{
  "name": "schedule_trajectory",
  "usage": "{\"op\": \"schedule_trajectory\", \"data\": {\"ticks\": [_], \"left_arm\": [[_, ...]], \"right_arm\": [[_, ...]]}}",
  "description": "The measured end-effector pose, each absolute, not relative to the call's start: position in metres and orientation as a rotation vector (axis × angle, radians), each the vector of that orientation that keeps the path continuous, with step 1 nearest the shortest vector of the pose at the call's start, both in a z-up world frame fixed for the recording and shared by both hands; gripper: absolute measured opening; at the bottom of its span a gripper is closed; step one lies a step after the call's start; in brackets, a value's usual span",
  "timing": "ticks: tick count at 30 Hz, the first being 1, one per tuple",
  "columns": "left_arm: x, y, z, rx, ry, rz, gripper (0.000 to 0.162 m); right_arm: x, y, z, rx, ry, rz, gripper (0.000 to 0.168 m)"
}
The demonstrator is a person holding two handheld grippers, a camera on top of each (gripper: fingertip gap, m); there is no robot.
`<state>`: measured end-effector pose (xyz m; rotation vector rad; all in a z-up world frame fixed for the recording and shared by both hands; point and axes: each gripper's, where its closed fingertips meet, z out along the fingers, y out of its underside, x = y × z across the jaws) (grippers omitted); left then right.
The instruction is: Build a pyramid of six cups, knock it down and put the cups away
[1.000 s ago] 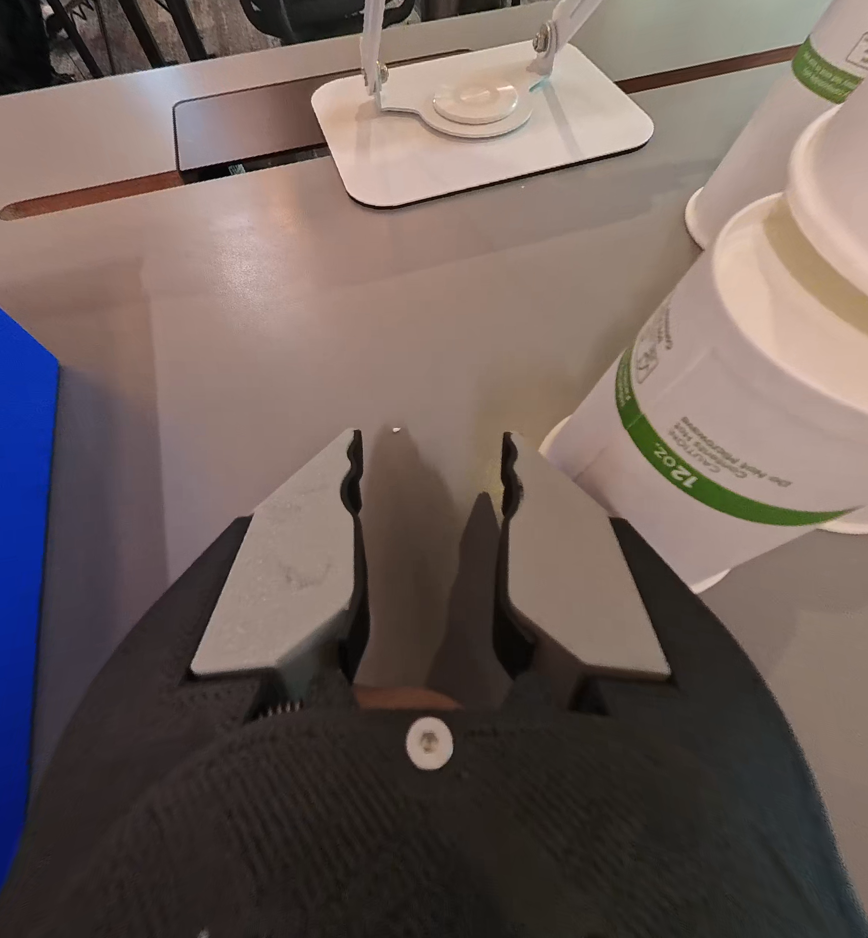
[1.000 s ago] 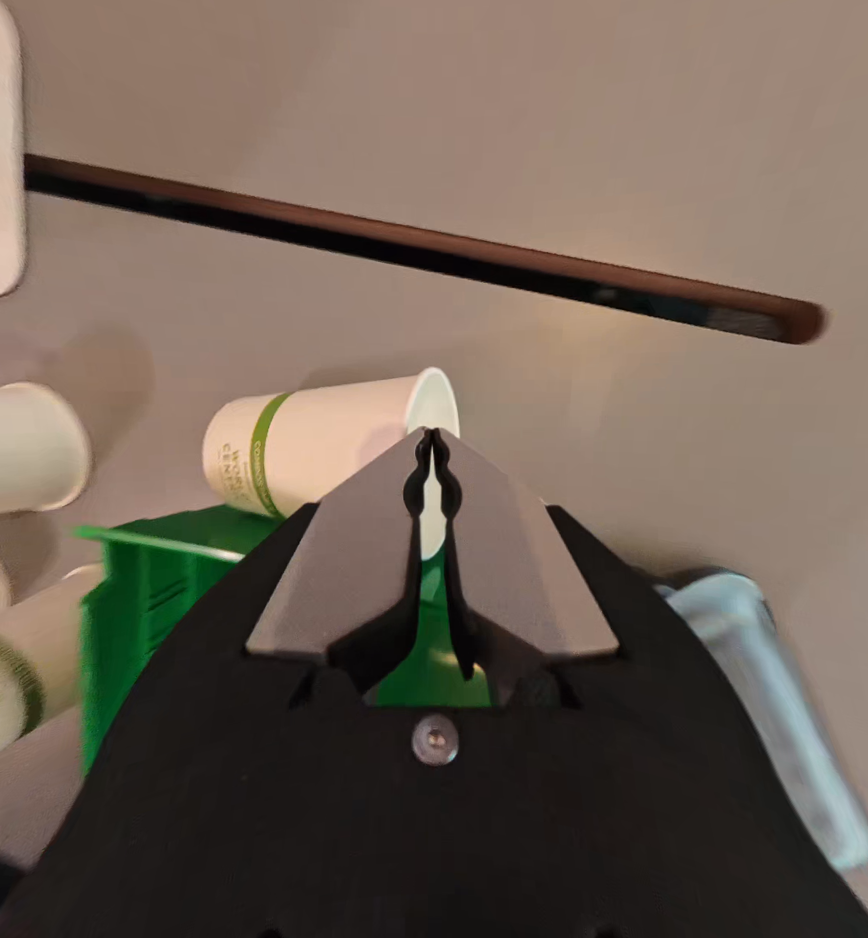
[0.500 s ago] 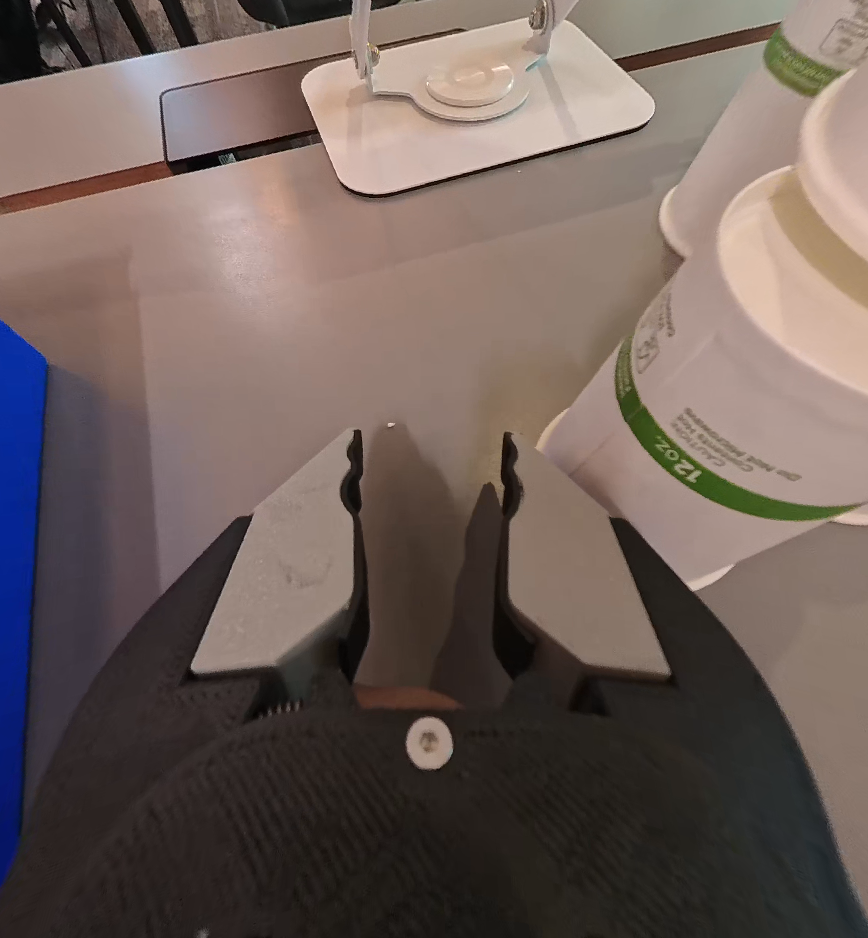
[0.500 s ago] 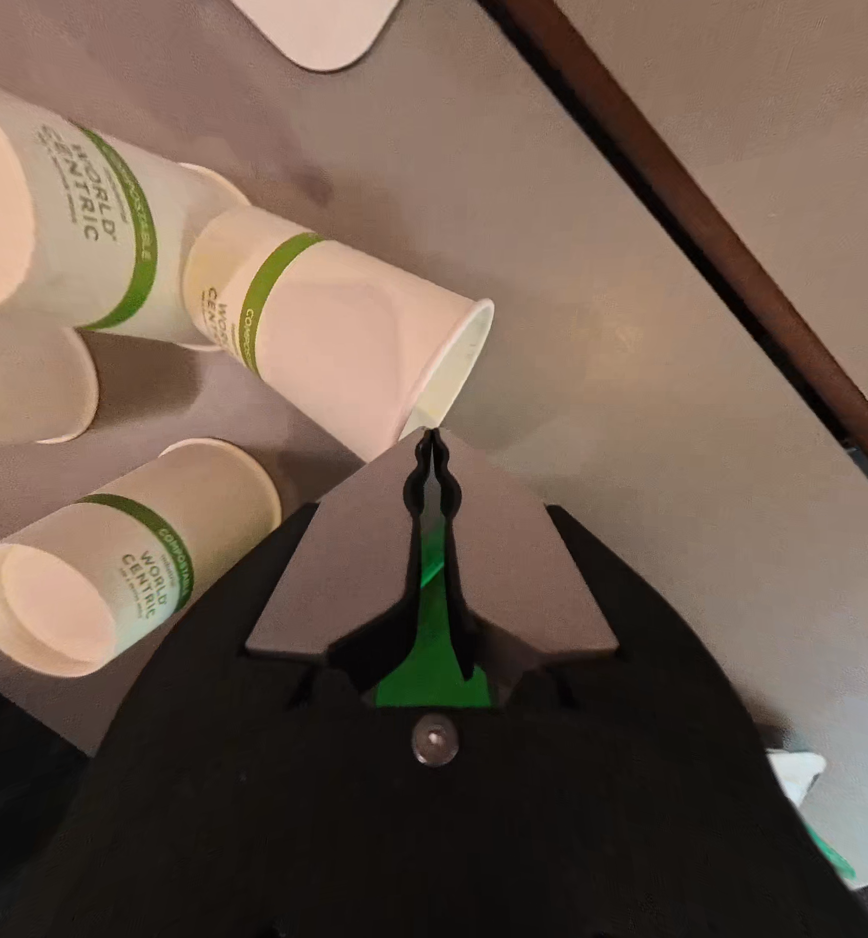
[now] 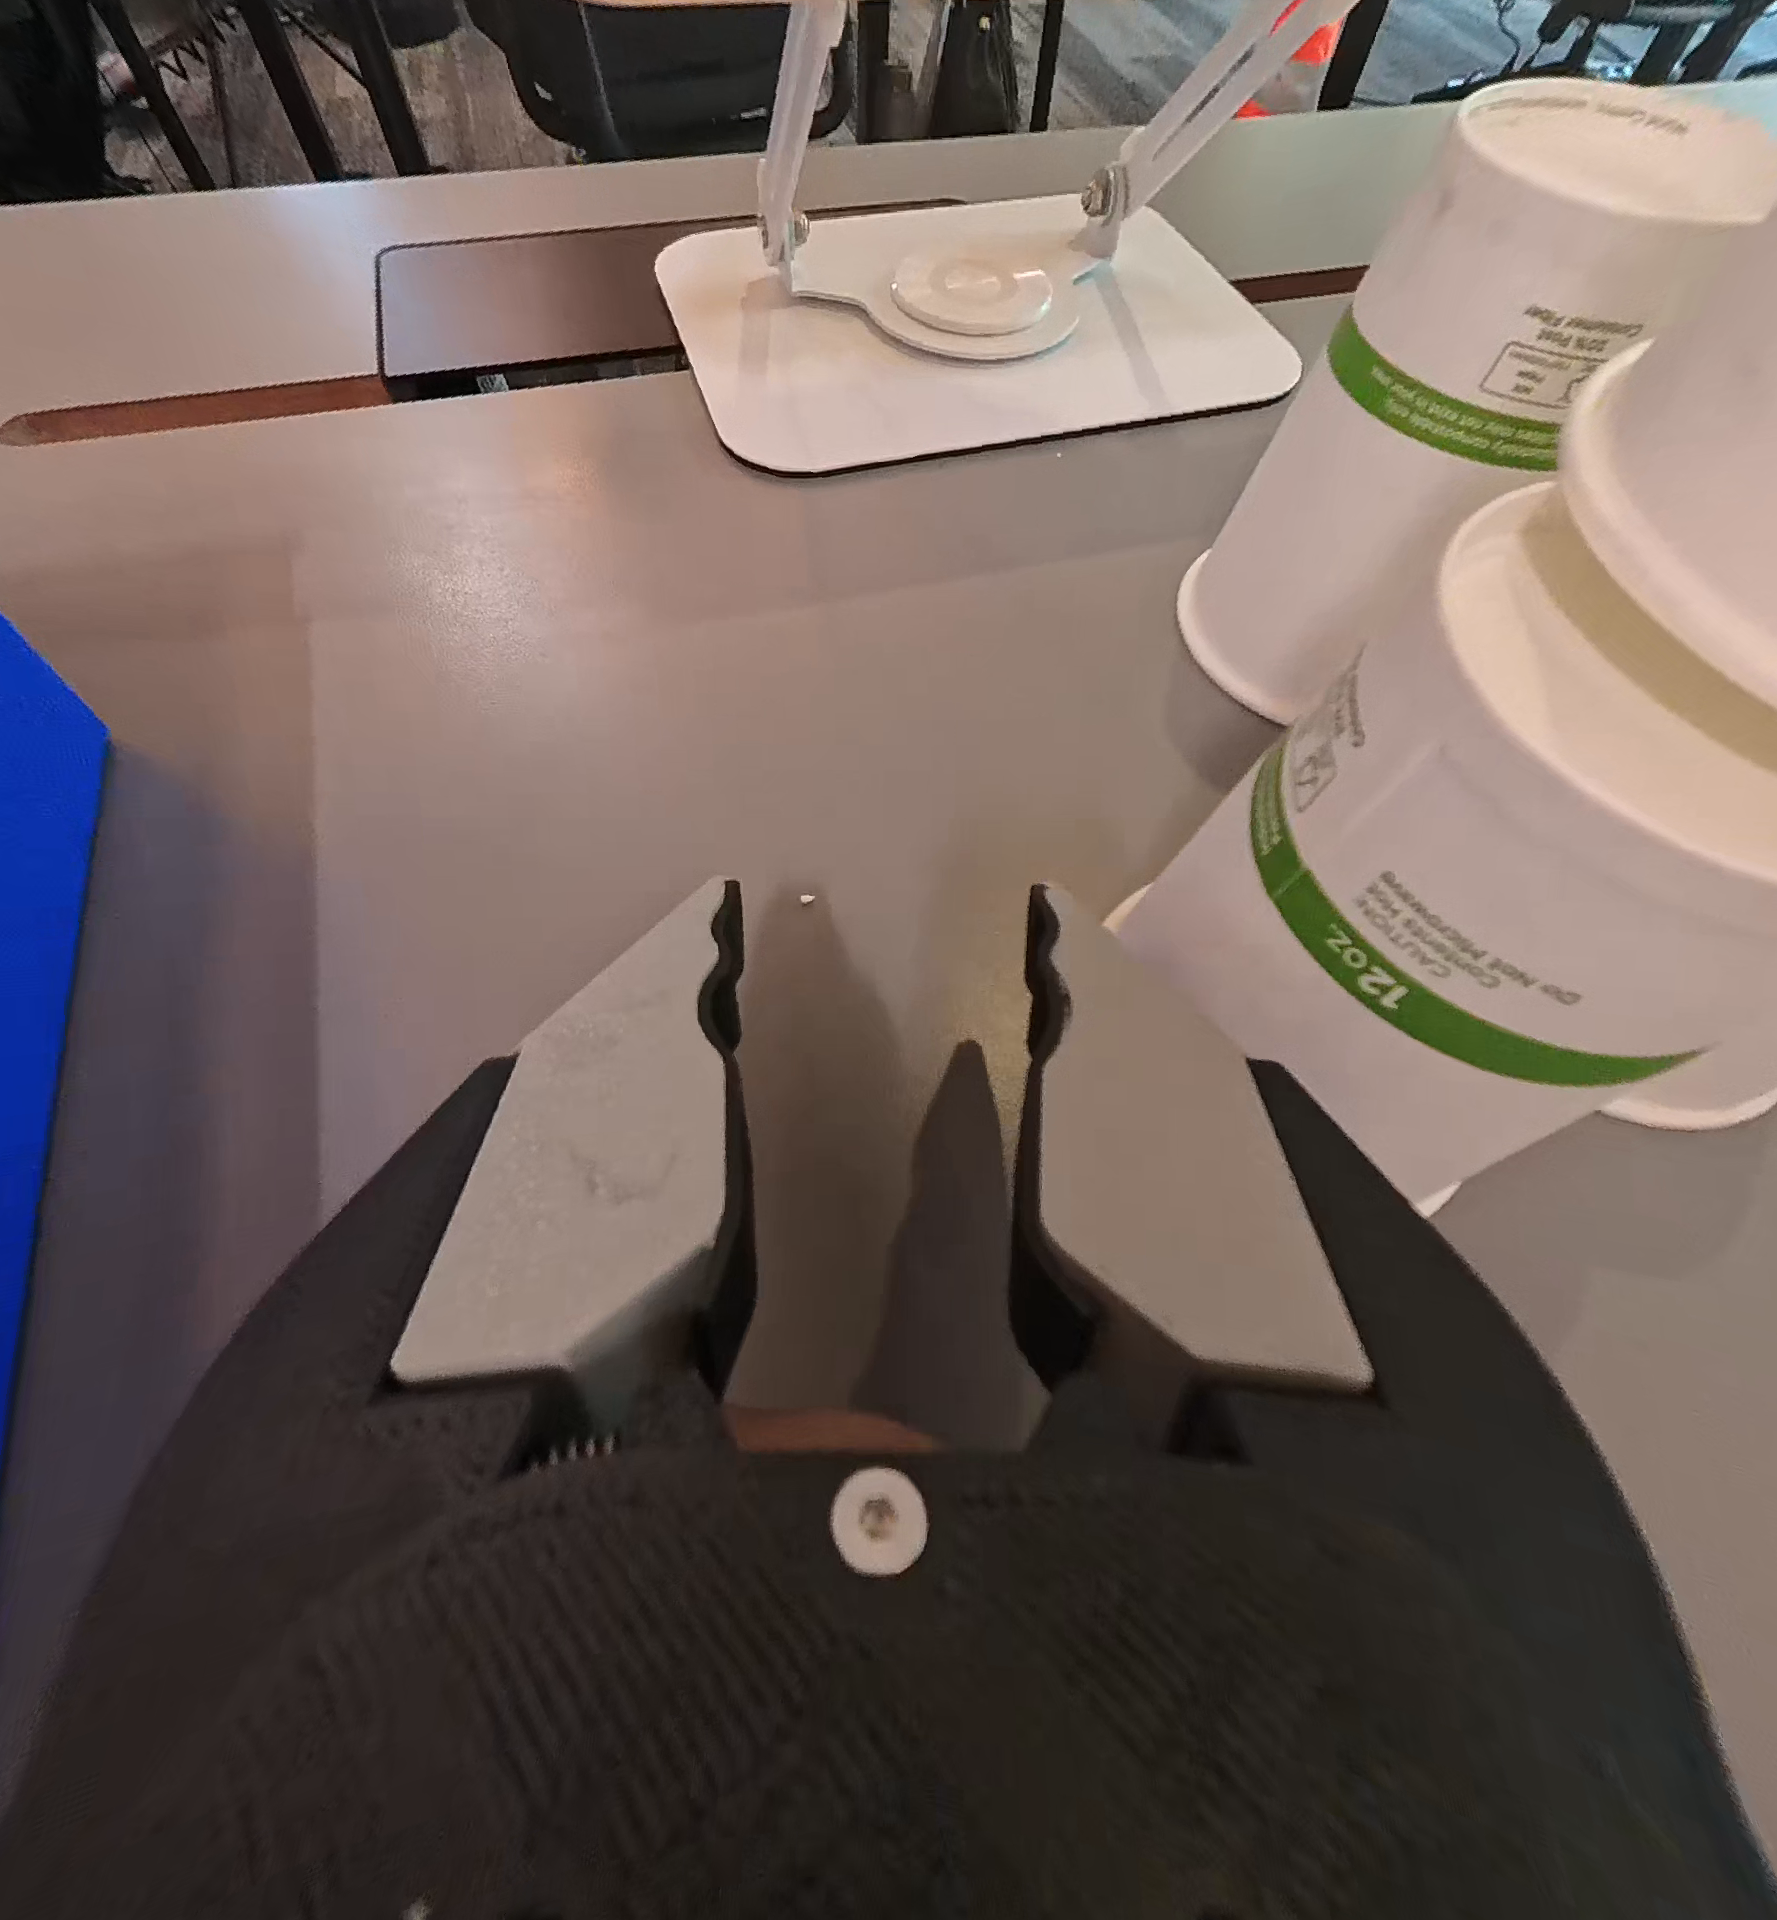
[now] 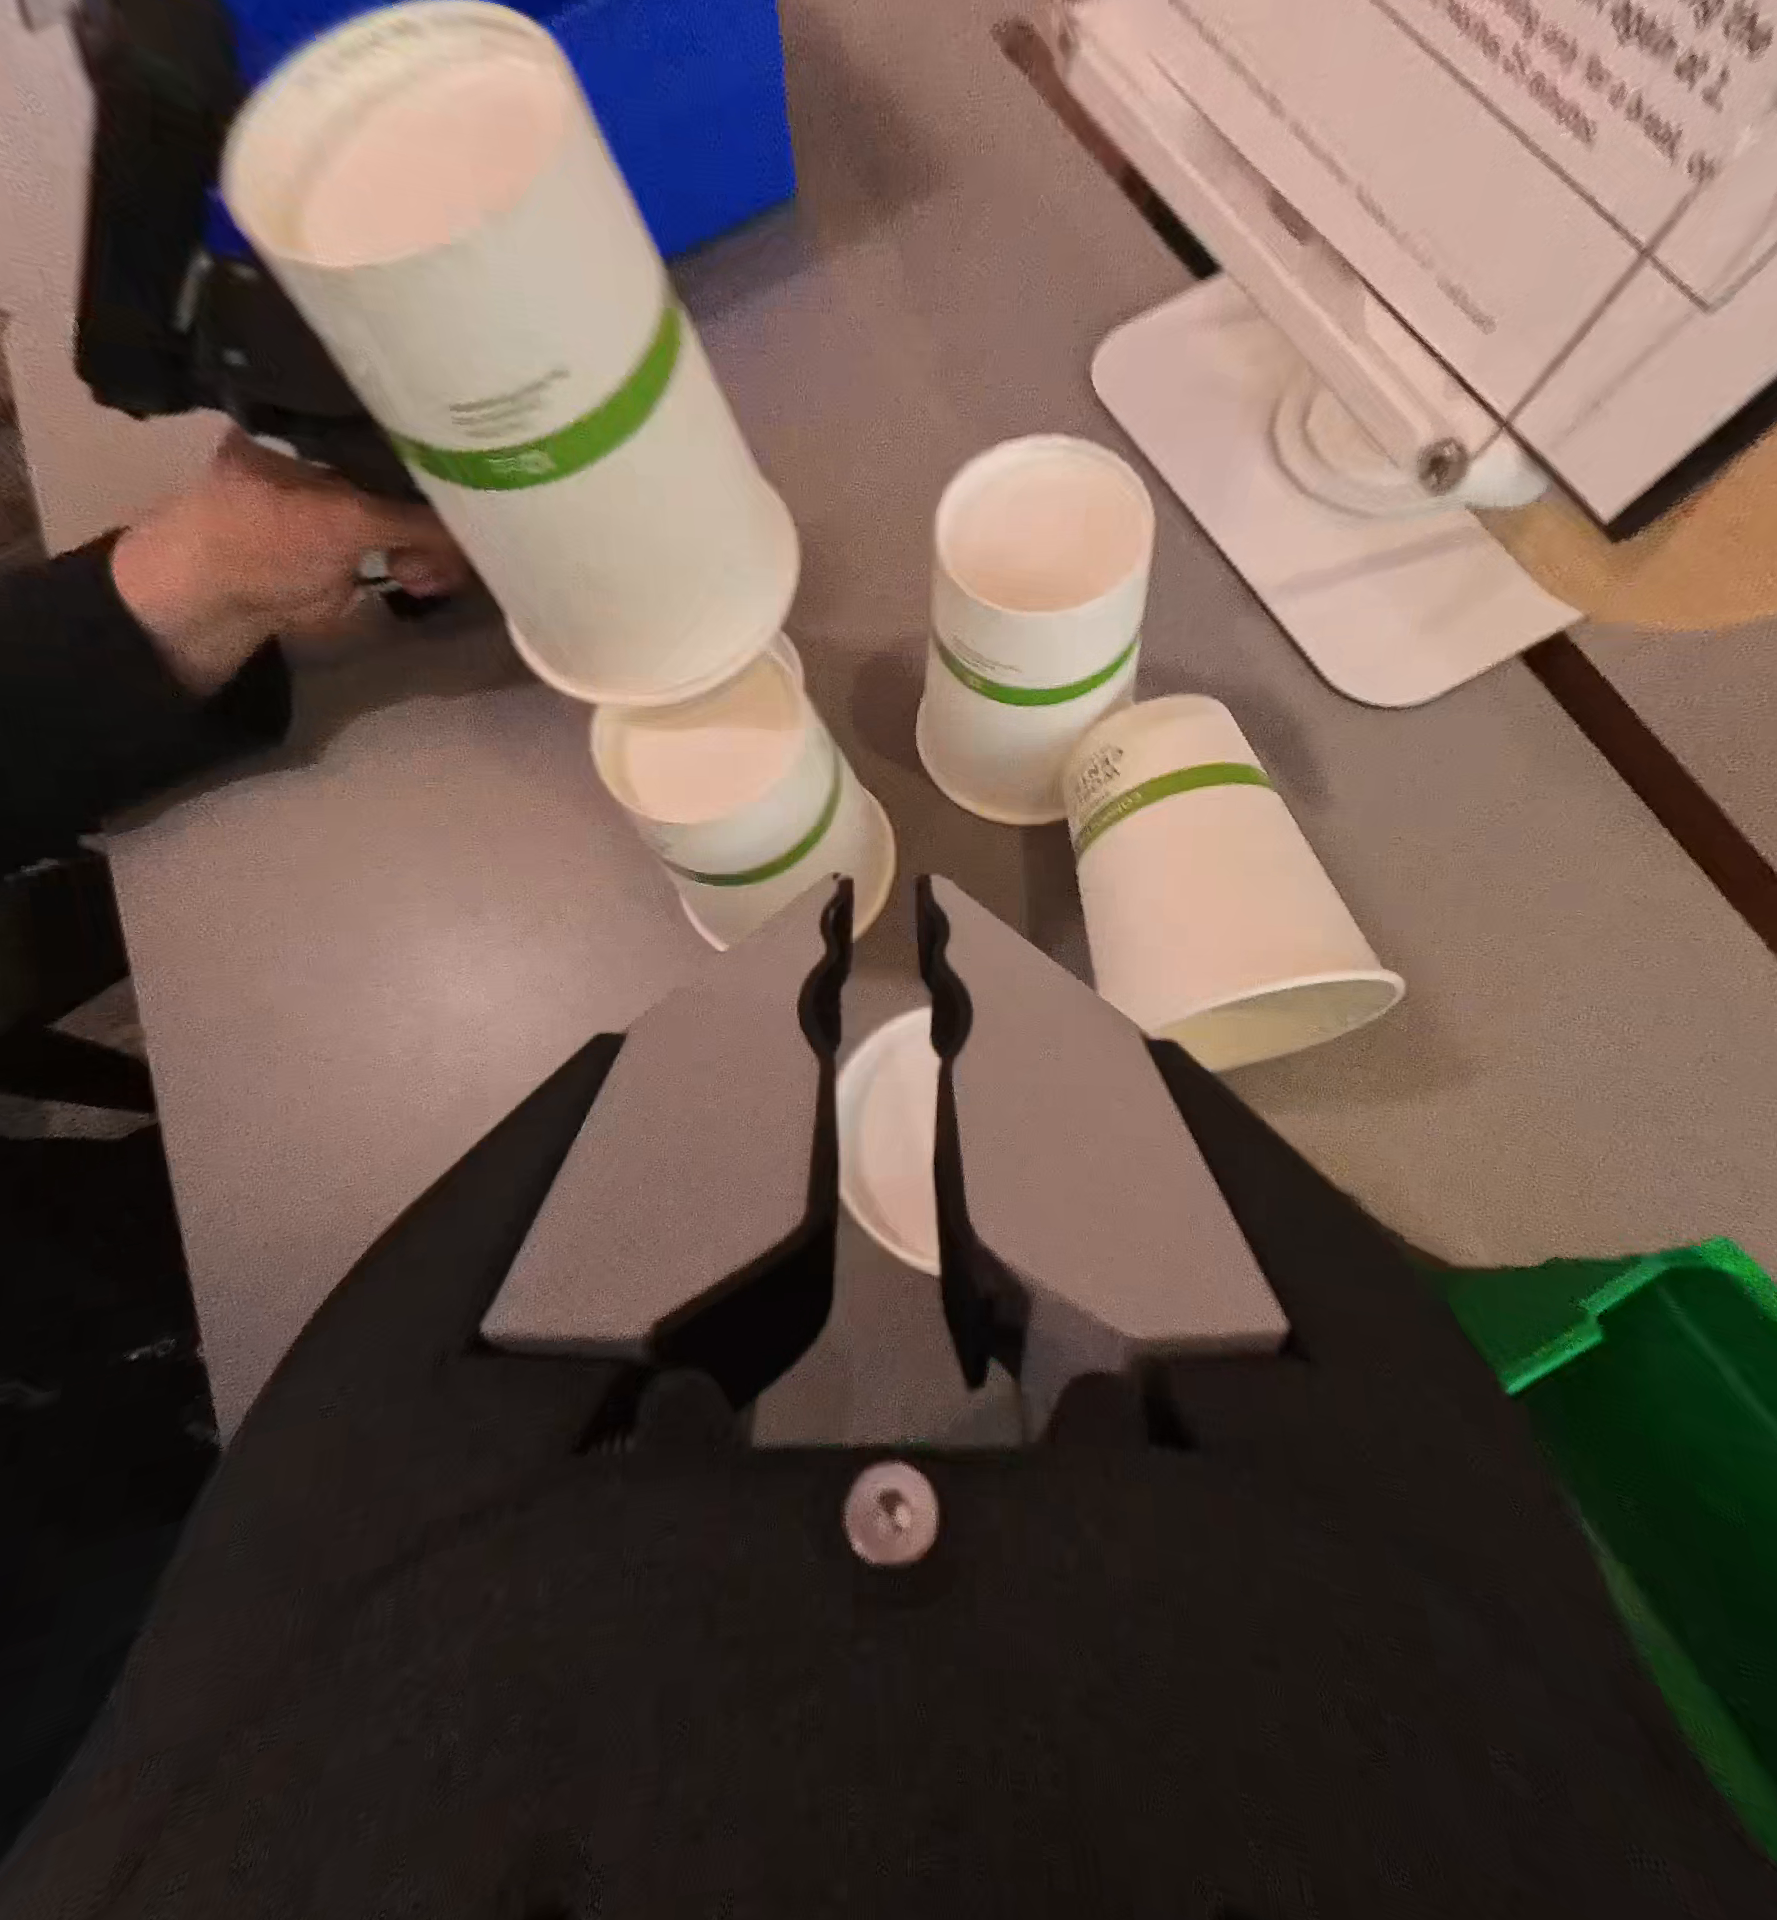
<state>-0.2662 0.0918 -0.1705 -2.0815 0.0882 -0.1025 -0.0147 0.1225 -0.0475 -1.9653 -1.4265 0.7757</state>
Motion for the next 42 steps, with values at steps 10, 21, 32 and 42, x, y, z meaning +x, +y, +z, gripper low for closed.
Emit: {"op": "schedule_trajectory", "data": {"ticks": [10,21,32,42], "left_arm": [[-0.272,0.085,-0.154,-1.969,0.013,-0.083,0.051],[-0.286,0.060,-0.063,-1.687,-0.132,-0.204,0.036],[-0.196,0.110,-0.027,-1.978,0.213,-0.627,0.033],[-0.122,0.095,-0.060,-2.041,0.458,-0.666,0.028]], "right_arm": [[-0.030,0.016,-0.062,-1.404,-1.185,0.509,0.000],[-0.006,0.018,-0.115,-1.330,-1.183,0.267,0.000],[0.006,0.027,-0.106,-1.430,-1.050,0.501,0.000],[-0.008,0.015,-0.116,-1.433,-1.134,0.550,0.000]]}}
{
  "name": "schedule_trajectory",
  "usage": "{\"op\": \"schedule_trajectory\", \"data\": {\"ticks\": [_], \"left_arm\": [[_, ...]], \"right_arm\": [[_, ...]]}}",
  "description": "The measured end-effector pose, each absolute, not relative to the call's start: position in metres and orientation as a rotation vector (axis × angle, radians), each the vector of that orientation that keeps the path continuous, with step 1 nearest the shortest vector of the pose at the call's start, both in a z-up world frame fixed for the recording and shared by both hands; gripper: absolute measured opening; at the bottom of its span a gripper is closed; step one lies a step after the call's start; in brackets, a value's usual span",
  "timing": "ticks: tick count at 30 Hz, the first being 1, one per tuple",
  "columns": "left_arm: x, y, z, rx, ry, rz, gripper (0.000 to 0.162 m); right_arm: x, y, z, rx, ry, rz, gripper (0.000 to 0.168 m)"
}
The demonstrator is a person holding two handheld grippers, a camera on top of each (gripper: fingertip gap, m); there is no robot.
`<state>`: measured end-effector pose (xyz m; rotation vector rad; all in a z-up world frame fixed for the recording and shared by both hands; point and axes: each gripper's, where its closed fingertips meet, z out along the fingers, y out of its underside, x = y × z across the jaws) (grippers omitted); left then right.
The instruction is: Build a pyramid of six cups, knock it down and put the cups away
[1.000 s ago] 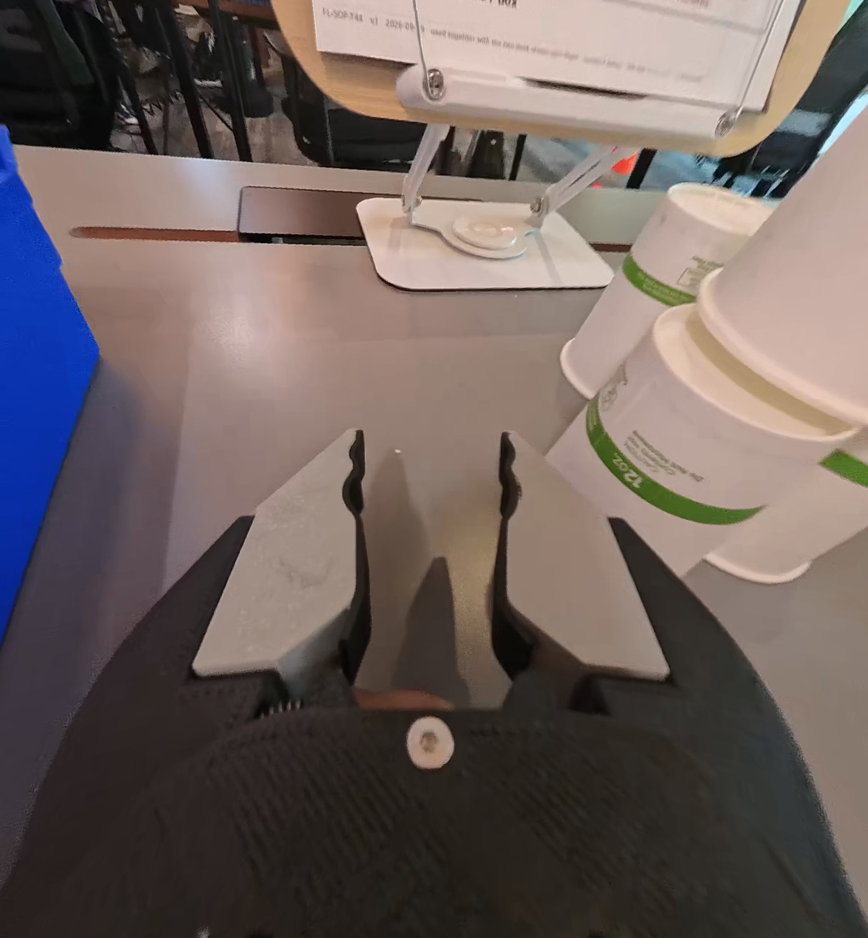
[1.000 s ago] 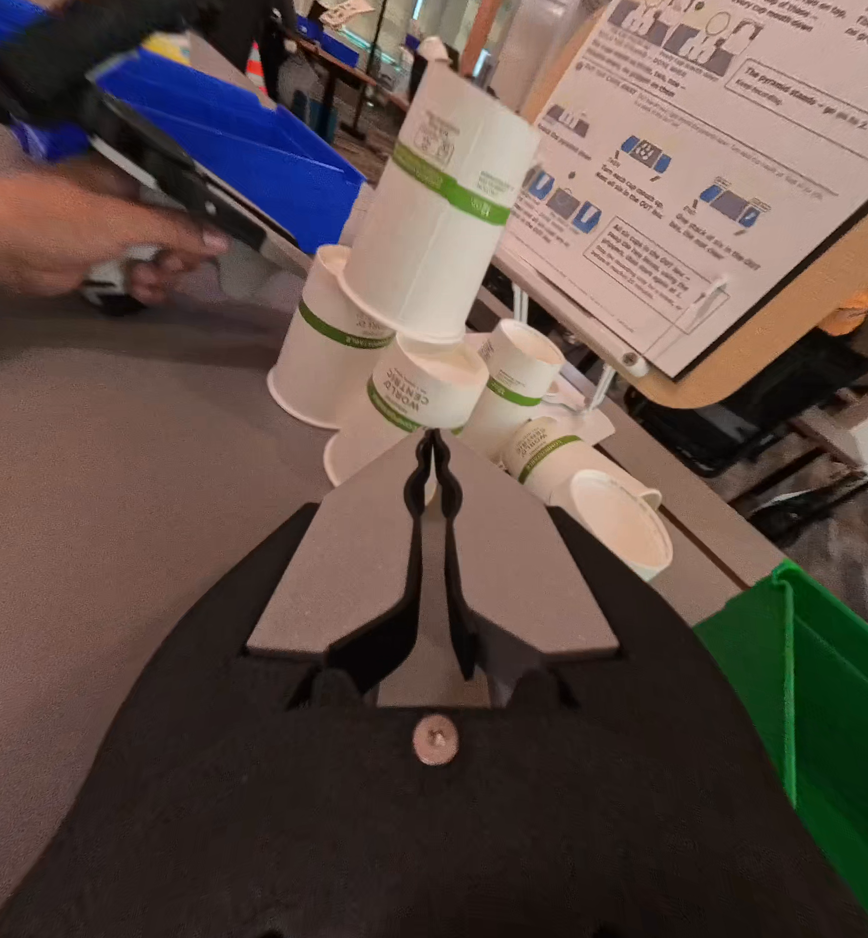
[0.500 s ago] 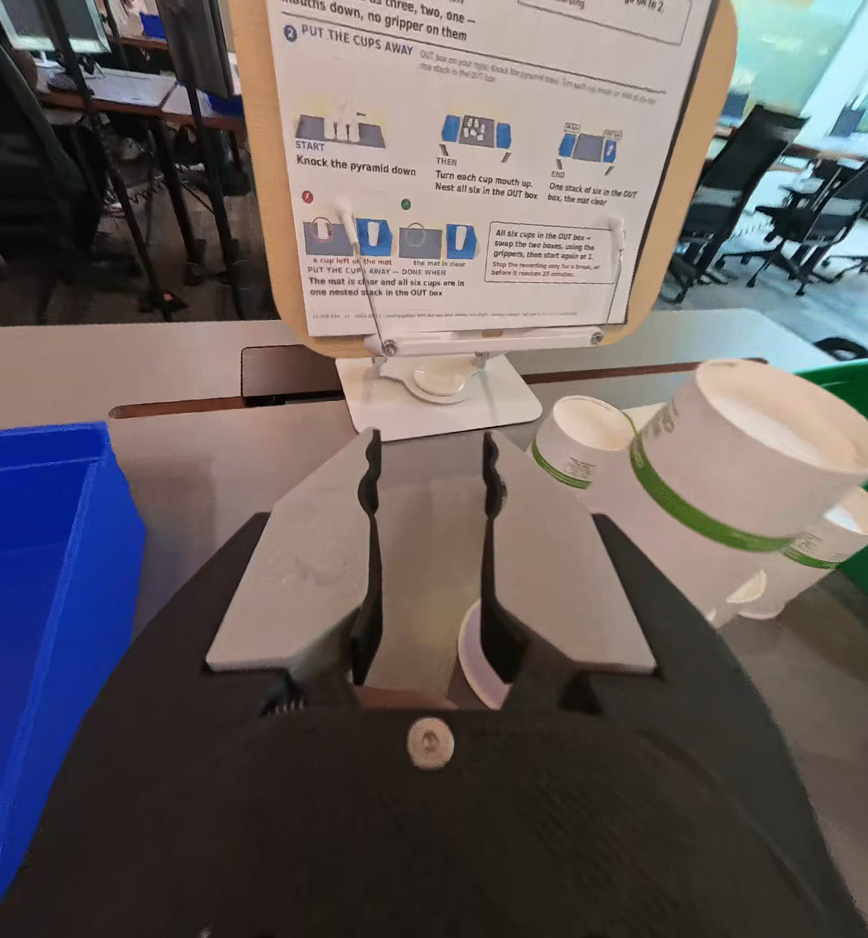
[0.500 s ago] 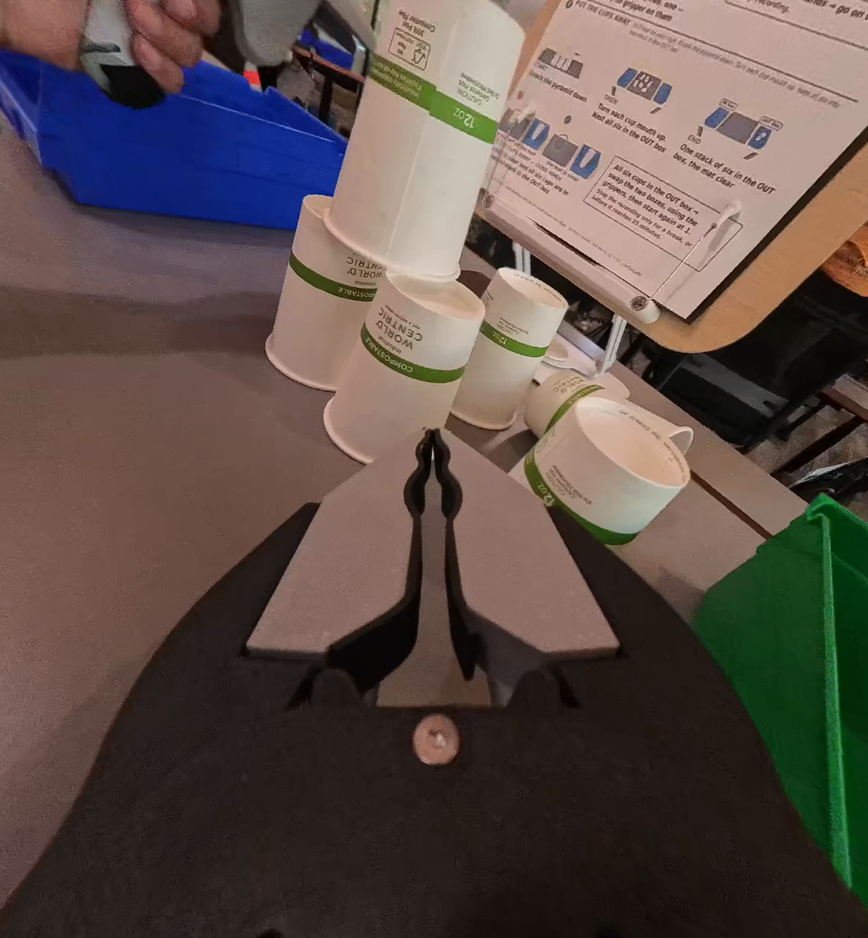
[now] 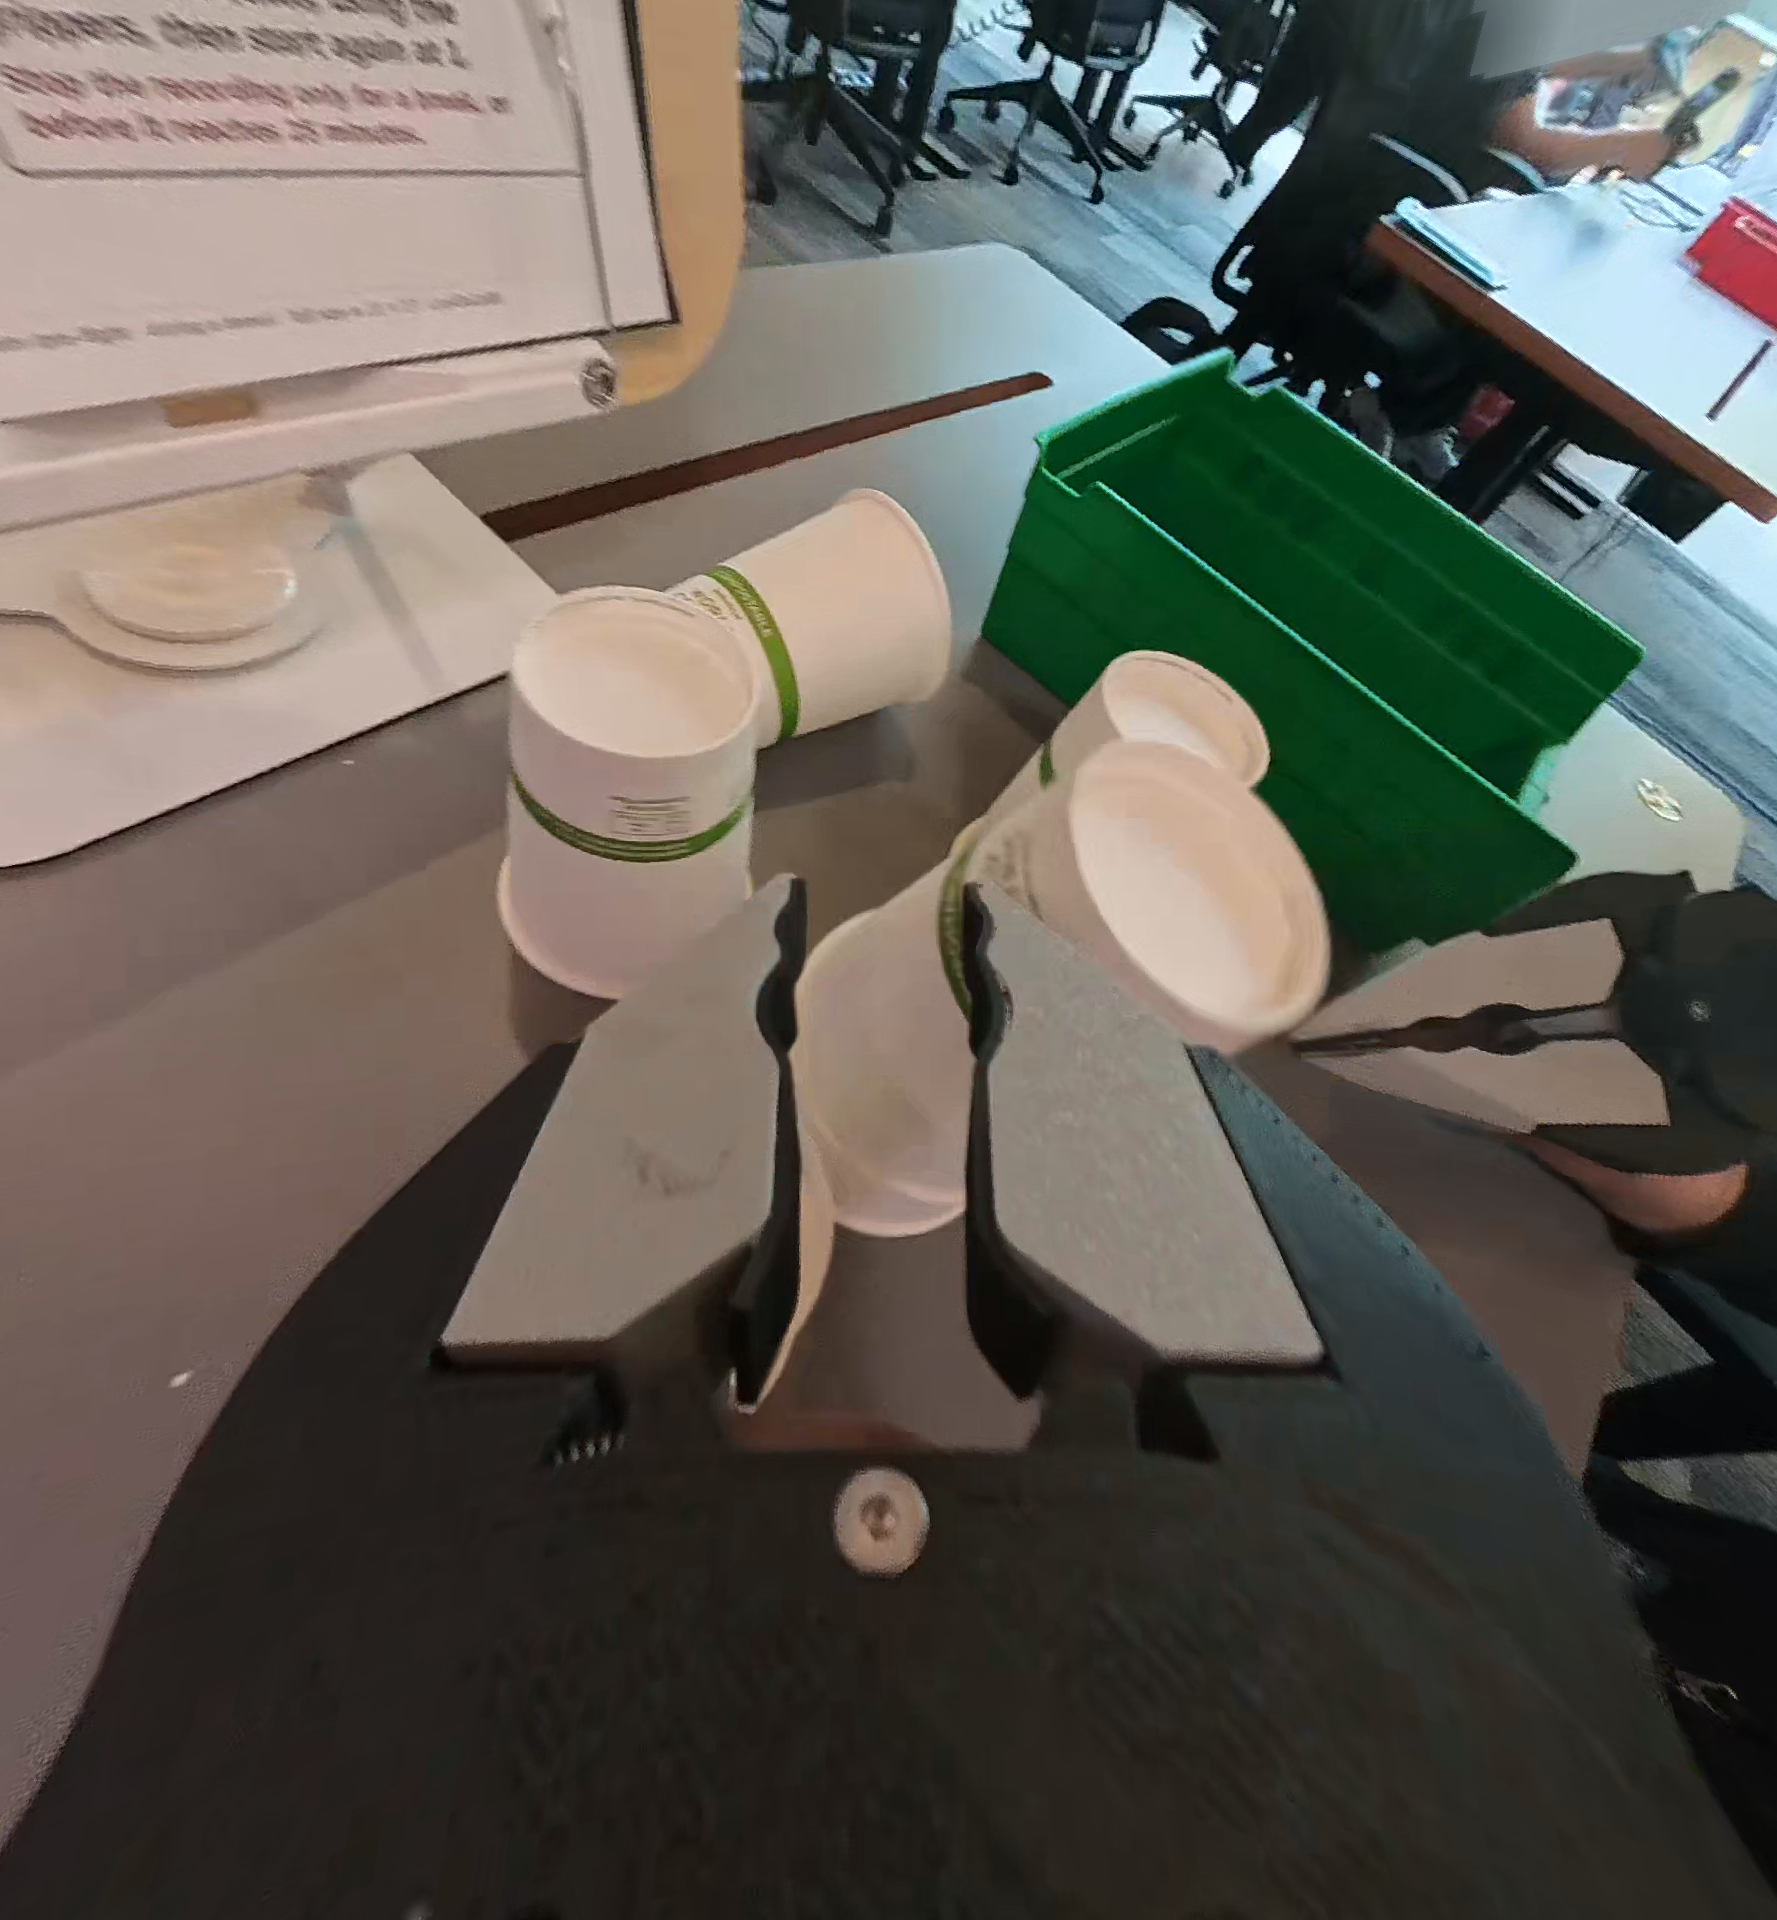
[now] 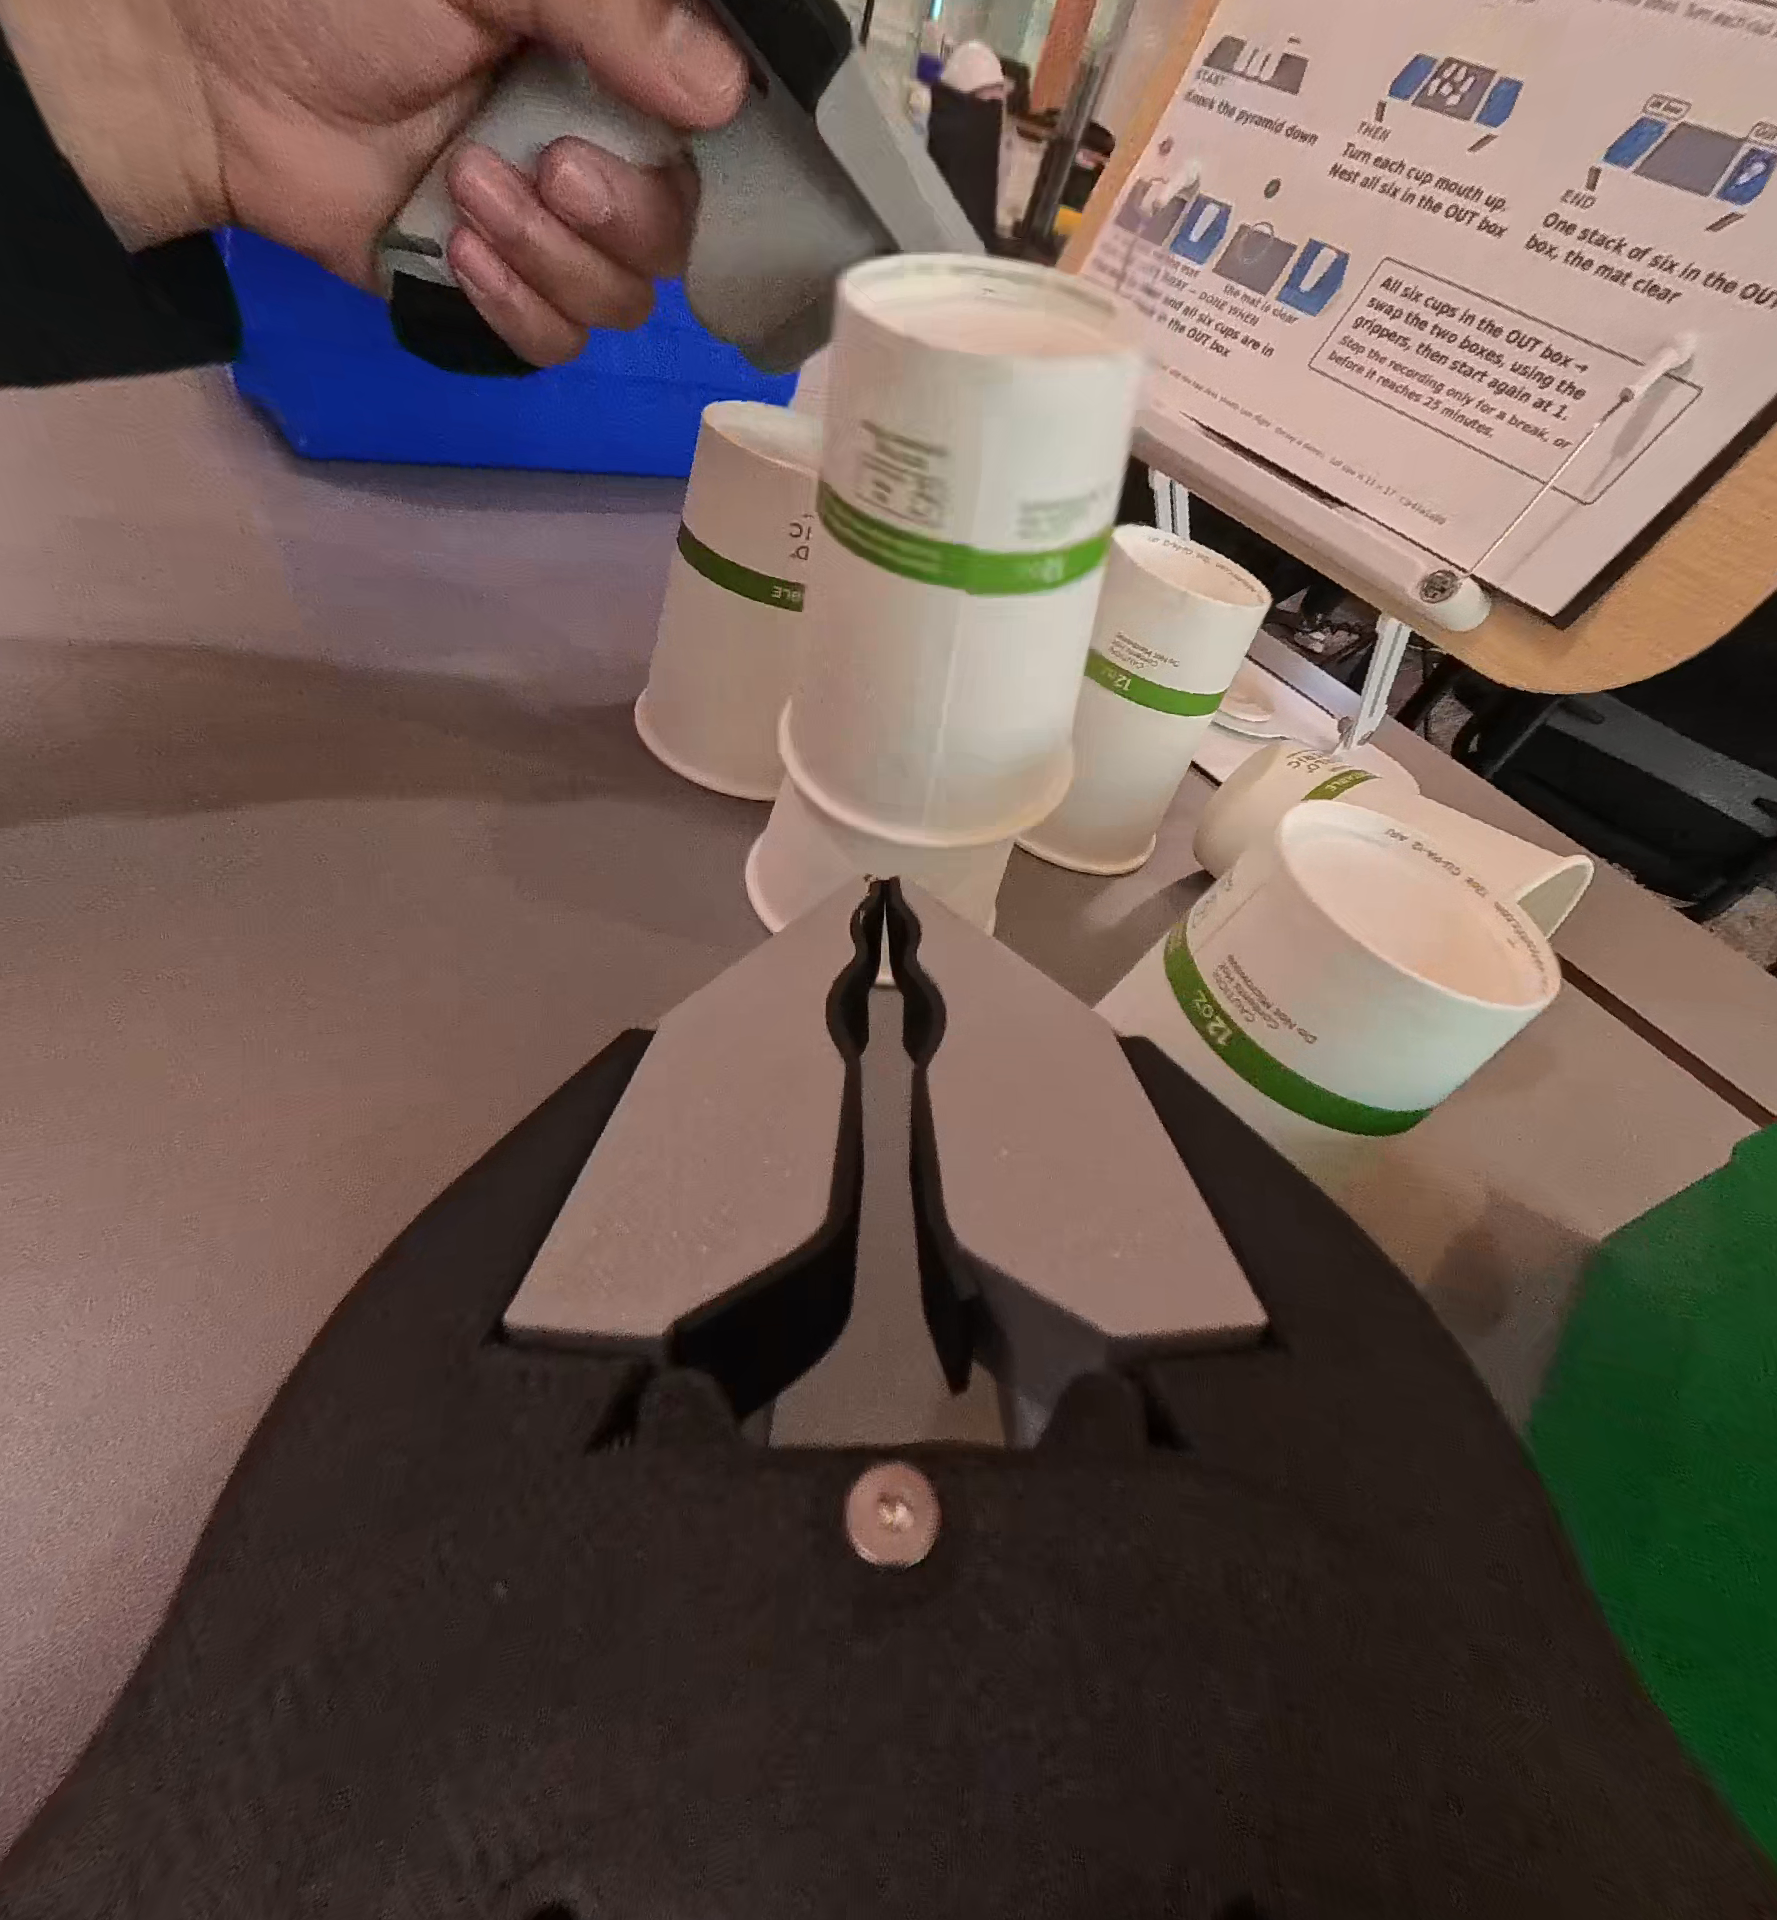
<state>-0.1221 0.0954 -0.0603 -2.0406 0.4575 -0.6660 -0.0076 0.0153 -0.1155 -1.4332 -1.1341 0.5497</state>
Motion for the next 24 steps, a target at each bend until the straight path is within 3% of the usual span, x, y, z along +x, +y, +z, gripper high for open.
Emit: {"op": "schedule_trajectory", "data": {"ticks": [12,24], "left_arm": [[-0.084,0.074,-0.093,-2.037,0.577,-0.550,0.029],[-0.104,0.077,-0.090,-1.963,0.365,-0.490,0.033]], "right_arm": [[-0.027,0.000,-0.145,-1.462,-1.300,0.542,0.000],[-0.036,0.059,-0.126,-1.616,-0.952,0.604,0.006]]}}
